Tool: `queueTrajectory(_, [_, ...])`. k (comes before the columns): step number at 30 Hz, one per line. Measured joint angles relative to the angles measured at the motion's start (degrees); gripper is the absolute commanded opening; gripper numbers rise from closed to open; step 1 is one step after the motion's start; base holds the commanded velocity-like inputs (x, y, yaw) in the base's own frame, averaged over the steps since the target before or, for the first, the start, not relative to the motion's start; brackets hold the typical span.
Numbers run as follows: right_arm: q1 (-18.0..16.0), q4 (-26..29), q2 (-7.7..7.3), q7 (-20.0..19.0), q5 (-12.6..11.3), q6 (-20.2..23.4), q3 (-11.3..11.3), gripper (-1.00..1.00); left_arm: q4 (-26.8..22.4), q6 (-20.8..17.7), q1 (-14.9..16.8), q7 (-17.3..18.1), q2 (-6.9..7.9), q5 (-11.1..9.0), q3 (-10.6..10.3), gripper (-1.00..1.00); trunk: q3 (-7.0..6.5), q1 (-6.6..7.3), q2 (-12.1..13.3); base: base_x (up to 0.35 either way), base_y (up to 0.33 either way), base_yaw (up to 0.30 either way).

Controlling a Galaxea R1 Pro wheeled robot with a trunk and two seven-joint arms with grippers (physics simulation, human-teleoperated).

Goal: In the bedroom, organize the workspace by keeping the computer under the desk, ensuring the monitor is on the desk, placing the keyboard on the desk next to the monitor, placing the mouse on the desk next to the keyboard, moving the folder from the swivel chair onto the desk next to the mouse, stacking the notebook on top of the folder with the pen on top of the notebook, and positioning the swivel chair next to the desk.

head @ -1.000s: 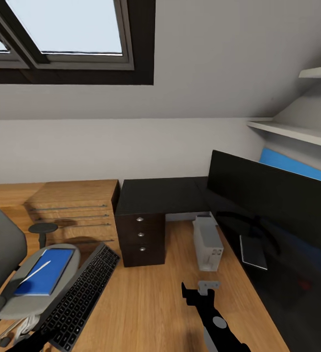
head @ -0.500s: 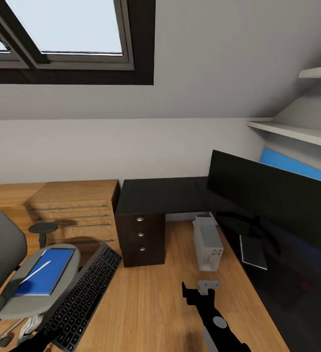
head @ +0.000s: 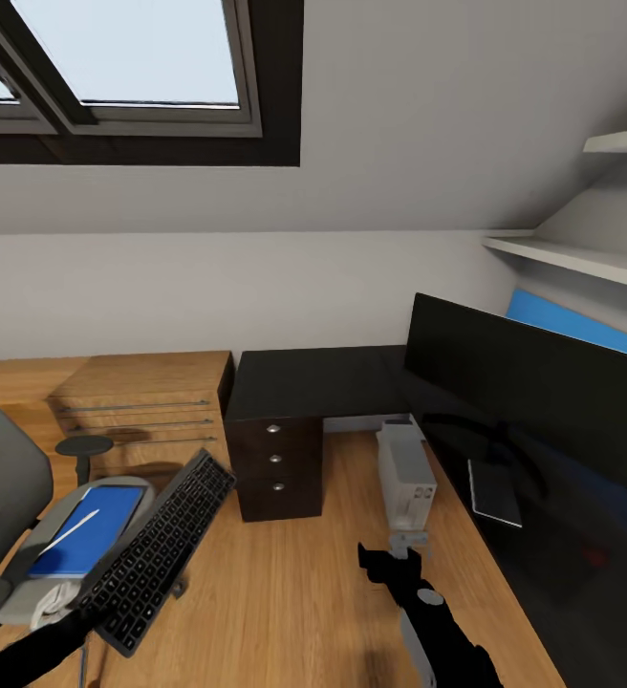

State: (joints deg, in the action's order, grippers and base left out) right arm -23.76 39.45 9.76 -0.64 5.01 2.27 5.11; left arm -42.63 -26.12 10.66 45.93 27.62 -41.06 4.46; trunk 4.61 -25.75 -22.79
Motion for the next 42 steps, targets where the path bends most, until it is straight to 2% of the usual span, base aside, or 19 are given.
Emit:
queueTrajectory(2, [-0.01,2.17,0.01,-0.03,-0.27,2.45,0.03,1.00,-0.99,-3.37,-0.03,-1.18,0.73,-0.24,0.01,-1.00,0.00,0.00,0.00,0.000,0.000,0.000])
queueTrajectory(3, [-0.02,4.13,0.01,-0.04,-0.68,4.74,0.05,1.00,-2.09,-7.34,-0.03,-2.26,1.49,-0.18,0.03,-1.00,0.00,0.00,0.00,0.000,0.000,0.000])
queueTrajectory(4, [-0.02,5.16,0.01,-0.04,-0.94,5.92,0.06,1.00,-2.70,-9.62,-0.03,-2.71,1.86,-0.27,0.08,-1.00,0.00,0.00,0.01,0.000,0.000,0.000])
queueTrajectory(5, [-0.02,7.08,0.05,-0.05,-1.46,8.12,0.07,1.00,-3.74,-13.93,0.08,-3.40,2.50,-0.67,0.13,-1.00,0.00,0.00,0.00,0.000,0.000,0.000])
queueTrajectory(8, [-0.02,10.54,0.02,-0.09,-2.53,12.08,0.09,1.00,-5.15,-20.06,1.59,-4.48,3.76,-0.66,0.27,-1.00,-0.01,0.00,0.01,0.000,0.000,0.000])
queueTrajectory(9, [-0.02,11.21,0.00,-0.12,-2.84,12.89,0.09,1.00,-5.40,-21.31,2.41,-4.70,4.14,-1.28,0.32,-1.00,-0.01,0.00,0.01,0.000,0.000,0.000])
queueTrajectory(10, [-0.02,12.18,-0.05,-0.18,-3.44,14.08,0.09,1.00,-5.64,-22.47,4.11,-5.10,4.90,-0.42,0.35,-1.00,-0.01,0.00,0.01,0.000,0.000,0.000])
queueTrajectory(12, [-0.02,13.07,-0.35,-0.48,-4.36,15.18,0.12,1.00,-5.96,-24.86,6.46,-5.42,5.95,-1.84,0.36,-1.00,-0.01,0.00,0.00,0.000,0.000,0.000])
queueTrajectory(13, [-0.02,13.36,-0.80,-1.03,-4.96,15.60,0.12,1.00,-6.09,-25.39,7.37,-5.54,6.40,-0.59,0.34,-1.00,0.00,0.00,0.01,0.000,0.000,0.000])
queueTrajectory(17, [-0.02,13.81,-3.51,-6.27,-6.89,18.73,0.14,1.00,-6.71,-27.45,8.76,-5.34,7.11,-0.82,0.18,-1.00,0.00,0.00,0.01,0.000,0.000,0.000])
queueTrajectory(21, [-0.01,13.90,-4.94,-11.32,-7.81,20.73,0.18,1.00,-6.83,-27.76,8.99,-4.75,7.17,-0.87,-0.28,-1.00,0.00,0.00,0.01,0.000,0.000,0.000])
queueTrajectory(23, [-0.01,13.87,-5.59,-12.18,-7.91,20.94,0.18,1.00,-6.85,-27.89,8.99,-4.30,7.17,-0.97,-1.22,-1.00,0.00,0.00,0.01,0.000,0.000,0.000])
queueTrajectory(26, [-0.01,13.84,-7.39,-13.54,-8.26,21.11,0.19,1.00,-6.82,-27.87,9.00,-1.28,7.62,-0.73,-5.00,-1.00,0.00,0.00,0.01,0.000,0.000,0.000])
queueTrajectory(29, [-0.01,13.85,-8.20,-14.92,-8.74,21.22,0.19,1.00,-6.80,-27.57,9.02,2.11,8.56,-0.57,-7.58,-1.00,0.00,0.00,0.01,0.000,0.000,0.000])
queueTrajectory(31, [-0.01,13.85,-8.76,-16.12,-9.08,21.25,0.19,1.00,-6.81,-27.52,9.01,5.91,9.43,-0.46,-10.08,-1.00,0.00,0.00,0.01,0.000,0.000,0.000])
queueTrajectory(33, [-0.02,13.84,-9.63,-17.89,-9.33,21.28,0.31,1.00,-6.70,-25.56,9.00,10.46,10.48,2.38,-12.94,-1.00,0.00,0.00,0.01,0.000,0.000,0.000])
queueTrajectory(36, [-0.02,13.87,-10.13,-22.10,-9.33,21.63,0.34,1.00,-5.18,-18.94,9.01,15.77,10.85,7.86,-14.46,-1.00,0.00,0.00,0.01,0.000,0.000,0.000])
queueTrajectory(39, [-0.02,13.85,-10.83,-25.07,-9.30,23.63,0.49,1.00,-2.69,-12.93,9.01,20.64,10.94,10.82,-14.82,-1.00,0.00,0.00,0.01,0.000,0.000,0.000])
queueTrajectory(42, [-0.02,13.85,-11.66,-27.75,-9.32,25.06,0.60,1.00,-1.12,-8.69,9.03,23.47,10.97,12.17,-14.92,-1.00,0.00,0.00,0.01,0.000,0.000,0.000])
